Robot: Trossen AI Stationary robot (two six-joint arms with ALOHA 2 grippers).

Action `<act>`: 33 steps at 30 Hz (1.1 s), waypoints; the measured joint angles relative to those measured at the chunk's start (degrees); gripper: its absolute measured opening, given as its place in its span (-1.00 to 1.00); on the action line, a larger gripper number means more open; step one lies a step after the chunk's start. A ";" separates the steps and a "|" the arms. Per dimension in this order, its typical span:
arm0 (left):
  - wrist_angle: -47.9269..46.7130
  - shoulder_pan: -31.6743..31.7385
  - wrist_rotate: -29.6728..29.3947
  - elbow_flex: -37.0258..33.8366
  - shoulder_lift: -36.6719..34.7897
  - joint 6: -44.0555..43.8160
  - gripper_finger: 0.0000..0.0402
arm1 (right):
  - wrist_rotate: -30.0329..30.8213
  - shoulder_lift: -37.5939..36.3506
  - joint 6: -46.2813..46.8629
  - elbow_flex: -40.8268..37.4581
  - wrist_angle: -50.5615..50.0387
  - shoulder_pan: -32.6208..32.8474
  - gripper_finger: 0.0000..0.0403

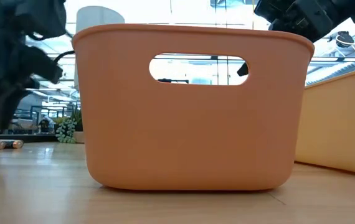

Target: Sort batteries

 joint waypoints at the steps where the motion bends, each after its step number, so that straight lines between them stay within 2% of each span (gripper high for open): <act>1: -0.11 -0.38 0.01 -0.63 0.02 -0.17 -0.21 | -0.01 0.02 0.02 0.00 -0.01 -0.08 -0.05; 13: -1.31 -0.99 -0.55 -4.83 0.00 -0.16 -0.21 | -0.02 0.02 0.00 -0.02 -0.04 -0.11 -0.05; 20: 2.38 -0.99 -0.15 -9.16 -0.08 -0.15 -0.21 | -0.02 0.02 0.00 -0.02 -0.11 -0.11 -0.05; 25: 3.69 -0.99 0.07 -9.66 -0.13 1.23 -0.22 | -0.02 0.02 0.08 -0.02 -0.39 -0.11 -0.05; 29: 4.74 -0.99 1.12 -9.74 -0.11 2.48 -0.33 | 0.00 0.02 0.18 -0.04 -0.39 -0.11 -0.05; 33: 5.37 -0.99 1.70 -9.74 -0.06 2.43 -0.54 | 0.00 0.02 0.23 -0.04 -0.39 -0.11 -0.05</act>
